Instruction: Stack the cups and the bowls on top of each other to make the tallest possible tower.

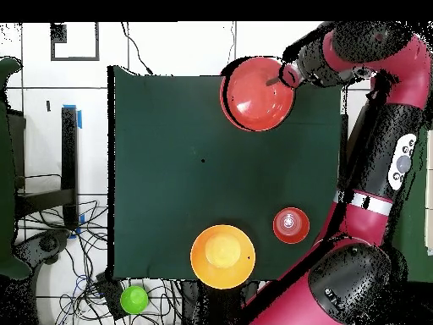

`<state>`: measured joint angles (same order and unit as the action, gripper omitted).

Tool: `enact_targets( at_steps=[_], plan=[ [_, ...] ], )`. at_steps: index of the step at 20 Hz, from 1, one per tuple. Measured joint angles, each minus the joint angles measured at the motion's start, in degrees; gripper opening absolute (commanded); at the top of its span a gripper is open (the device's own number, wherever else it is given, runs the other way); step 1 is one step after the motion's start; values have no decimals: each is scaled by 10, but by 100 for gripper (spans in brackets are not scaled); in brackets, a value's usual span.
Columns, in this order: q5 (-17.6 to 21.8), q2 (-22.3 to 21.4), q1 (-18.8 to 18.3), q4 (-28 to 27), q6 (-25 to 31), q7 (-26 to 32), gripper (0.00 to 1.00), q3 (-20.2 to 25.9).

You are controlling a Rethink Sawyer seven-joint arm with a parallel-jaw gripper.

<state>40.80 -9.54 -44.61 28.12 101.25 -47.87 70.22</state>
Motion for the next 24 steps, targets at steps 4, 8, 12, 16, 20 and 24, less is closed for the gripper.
enact_targets(
  at_steps=[4, 8, 12, 16, 20, 24],
  plan=[
    [0, 0, 1, 0, 0, 0, 100, -1],
    [0, 0, 2, 0, 0, 0, 100, -1],
    [0, 0, 4, 0, 0, 0, 100, -1],
    [0, 0, 5, 0, 0, 0, 100, -2],
    [-1, 0, 5, 0, -3, 0, 100, -2],
    [-2, 0, 5, 0, -12, 0, 100, -3]
  ],
)
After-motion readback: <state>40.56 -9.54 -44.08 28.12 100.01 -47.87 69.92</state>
